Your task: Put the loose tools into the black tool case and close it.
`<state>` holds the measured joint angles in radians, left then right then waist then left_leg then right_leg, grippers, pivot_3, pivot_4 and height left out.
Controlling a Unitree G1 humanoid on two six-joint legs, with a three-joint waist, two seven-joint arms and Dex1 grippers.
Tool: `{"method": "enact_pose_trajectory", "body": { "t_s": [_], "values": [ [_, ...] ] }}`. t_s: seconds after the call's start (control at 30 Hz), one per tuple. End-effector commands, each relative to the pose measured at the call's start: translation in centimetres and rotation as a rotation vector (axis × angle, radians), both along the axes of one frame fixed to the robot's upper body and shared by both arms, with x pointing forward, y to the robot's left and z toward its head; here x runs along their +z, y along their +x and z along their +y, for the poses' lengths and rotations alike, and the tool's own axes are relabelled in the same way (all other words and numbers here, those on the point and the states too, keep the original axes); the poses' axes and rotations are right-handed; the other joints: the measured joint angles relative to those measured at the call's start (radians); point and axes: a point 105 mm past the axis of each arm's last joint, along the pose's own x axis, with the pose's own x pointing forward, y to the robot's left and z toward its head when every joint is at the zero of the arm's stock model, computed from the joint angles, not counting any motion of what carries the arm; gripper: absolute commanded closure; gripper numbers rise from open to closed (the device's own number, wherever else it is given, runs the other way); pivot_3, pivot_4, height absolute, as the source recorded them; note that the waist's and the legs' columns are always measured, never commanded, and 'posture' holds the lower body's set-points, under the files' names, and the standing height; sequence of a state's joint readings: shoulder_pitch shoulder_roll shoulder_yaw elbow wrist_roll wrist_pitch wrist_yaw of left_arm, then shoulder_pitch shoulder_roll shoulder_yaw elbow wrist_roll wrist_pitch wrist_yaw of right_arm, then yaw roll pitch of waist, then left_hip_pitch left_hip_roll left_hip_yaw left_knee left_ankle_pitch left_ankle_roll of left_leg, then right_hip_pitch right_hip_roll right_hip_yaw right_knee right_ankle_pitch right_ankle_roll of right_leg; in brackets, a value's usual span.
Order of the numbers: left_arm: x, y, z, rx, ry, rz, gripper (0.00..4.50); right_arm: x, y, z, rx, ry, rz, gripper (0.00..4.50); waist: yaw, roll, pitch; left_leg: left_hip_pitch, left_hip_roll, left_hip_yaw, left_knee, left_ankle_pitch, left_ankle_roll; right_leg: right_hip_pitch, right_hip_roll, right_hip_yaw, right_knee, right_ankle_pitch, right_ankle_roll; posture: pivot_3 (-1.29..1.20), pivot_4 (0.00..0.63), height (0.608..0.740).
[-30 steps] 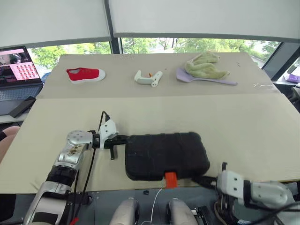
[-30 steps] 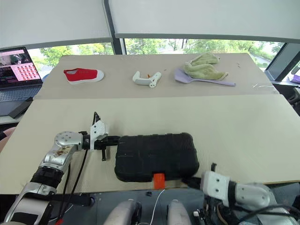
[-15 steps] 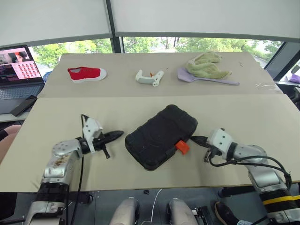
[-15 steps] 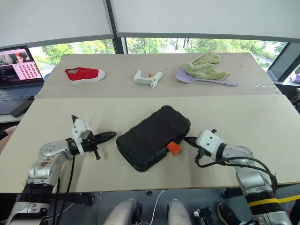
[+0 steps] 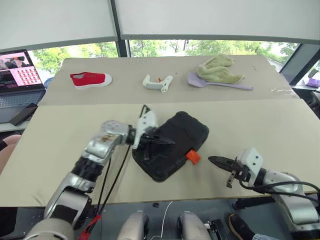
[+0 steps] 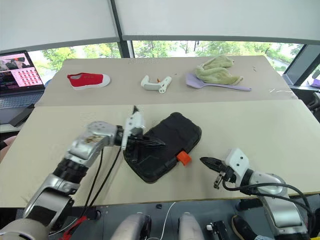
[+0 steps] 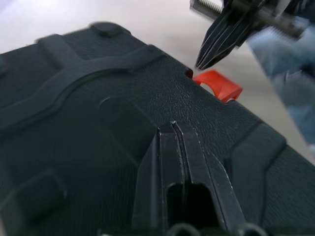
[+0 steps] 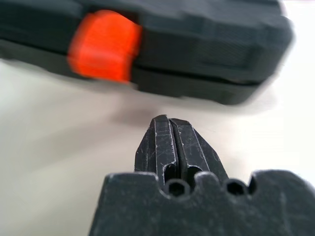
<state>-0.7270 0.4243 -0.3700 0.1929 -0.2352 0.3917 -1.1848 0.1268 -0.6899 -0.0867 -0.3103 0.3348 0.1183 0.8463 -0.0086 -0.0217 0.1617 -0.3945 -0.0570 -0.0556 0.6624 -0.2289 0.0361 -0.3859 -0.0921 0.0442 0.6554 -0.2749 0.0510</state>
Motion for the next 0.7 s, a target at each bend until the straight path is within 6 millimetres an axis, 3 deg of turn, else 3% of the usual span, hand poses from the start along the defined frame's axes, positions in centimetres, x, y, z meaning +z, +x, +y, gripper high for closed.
{"method": "enact_pose_trajectory", "body": {
  "t_s": [0.03, 0.23, 0.5, 0.7],
  "values": [
    [-5.0, -0.5, 0.5, 0.045, 0.151, 0.092, 4.47, 1.0, -0.2, 0.9, 0.008, 0.009, -0.041, 4.50, 0.001, -0.001, 0.000, 0.001, 0.000, 0.000, 0.000, 0.000, 0.000, 0.001, 0.000, 0.000, 0.000, 0.000, 0.000, 0.00, 0.150, 0.740],
    [-6.1, -1.2, 0.7, 0.061, 0.139, 0.136, 4.47, 0.1, 0.3, 1.9, 0.030, -0.023, -0.044, 4.50, 0.008, 0.001, -0.003, 0.013, 0.002, 0.000, 0.000, -0.001, 0.002, 0.016, 0.001, -0.002, -0.007, 0.000, 0.001, 0.00, 0.150, 0.740],
    [-6.3, -1.2, 1.5, 0.094, 0.143, 0.147, 4.47, 0.0, 1.3, 2.6, 0.037, -0.006, -0.060, 4.50, 0.007, 0.004, -0.012, 0.014, 0.002, 0.000, -0.002, -0.002, 0.003, 0.016, 0.000, -0.001, -0.008, -0.001, 0.001, 0.00, 0.150, 0.740],
    [-6.0, -0.9, 1.9, 0.118, 0.126, 0.144, 4.47, 0.7, -0.2, 1.3, 0.025, -0.025, -0.039, 4.50, 0.008, 0.005, -0.014, 0.013, 0.002, 0.000, -0.002, -0.002, 0.003, 0.016, 0.000, -0.001, -0.008, -0.001, 0.001, 0.00, 0.150, 0.740]
  ]
}}
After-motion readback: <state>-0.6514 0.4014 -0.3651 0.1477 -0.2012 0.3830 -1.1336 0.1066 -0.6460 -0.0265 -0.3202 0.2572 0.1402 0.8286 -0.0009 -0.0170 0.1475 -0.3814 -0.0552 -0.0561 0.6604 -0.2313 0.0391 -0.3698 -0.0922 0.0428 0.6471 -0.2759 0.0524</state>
